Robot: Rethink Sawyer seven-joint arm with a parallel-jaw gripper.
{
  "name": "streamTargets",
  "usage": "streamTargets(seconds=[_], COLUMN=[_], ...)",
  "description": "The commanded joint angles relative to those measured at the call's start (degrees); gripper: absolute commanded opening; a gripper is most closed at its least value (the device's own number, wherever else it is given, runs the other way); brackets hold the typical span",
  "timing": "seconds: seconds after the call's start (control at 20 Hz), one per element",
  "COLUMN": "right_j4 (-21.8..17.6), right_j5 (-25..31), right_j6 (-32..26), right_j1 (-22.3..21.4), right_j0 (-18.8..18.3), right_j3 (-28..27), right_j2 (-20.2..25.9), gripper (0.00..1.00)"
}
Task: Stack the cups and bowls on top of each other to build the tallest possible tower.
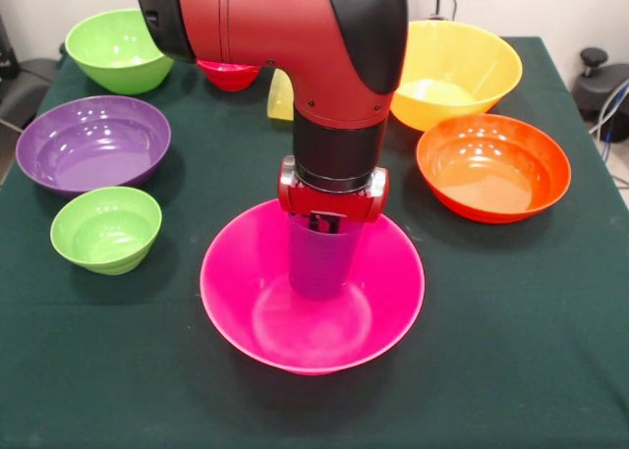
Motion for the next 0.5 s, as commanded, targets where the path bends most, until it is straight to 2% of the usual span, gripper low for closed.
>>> streamTargets(seconds=[0.05,0.35,0.5], right_j4=[-1.8,-0.9,-1.6], right_j5=[1.8,3.6,2.5], right_j6=[-4.8,-4.6,-5.7], right_j1=[0.1,-2.4,-4.6], right_j0=[-0.5,-0.3,-1.1], right_j3=[-0.3,1.6,3.1], right_j2=[4.6,4.9,4.8], gripper=[0.0,0.0,0.0])
